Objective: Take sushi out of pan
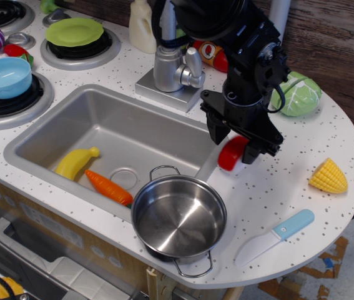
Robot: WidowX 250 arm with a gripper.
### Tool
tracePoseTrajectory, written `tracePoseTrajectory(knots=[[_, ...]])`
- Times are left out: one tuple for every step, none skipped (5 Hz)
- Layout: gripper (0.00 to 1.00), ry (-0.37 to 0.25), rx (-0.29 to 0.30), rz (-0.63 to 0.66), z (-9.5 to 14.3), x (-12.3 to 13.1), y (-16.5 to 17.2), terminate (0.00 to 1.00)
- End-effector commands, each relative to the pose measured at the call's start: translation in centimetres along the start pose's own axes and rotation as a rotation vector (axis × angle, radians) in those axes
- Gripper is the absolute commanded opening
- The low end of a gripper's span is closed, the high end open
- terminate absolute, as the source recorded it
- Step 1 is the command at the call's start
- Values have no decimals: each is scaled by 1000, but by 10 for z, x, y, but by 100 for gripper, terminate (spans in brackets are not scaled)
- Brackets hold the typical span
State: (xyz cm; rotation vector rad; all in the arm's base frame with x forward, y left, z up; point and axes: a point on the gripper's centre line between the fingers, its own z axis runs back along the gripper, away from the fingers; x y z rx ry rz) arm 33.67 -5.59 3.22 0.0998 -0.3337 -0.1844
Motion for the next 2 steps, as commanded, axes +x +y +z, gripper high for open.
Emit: tracePoseTrajectory(knots=[[100,-40,-2,16,9,8,0,0],[100,-40,-2,16,9,8,0,100]])
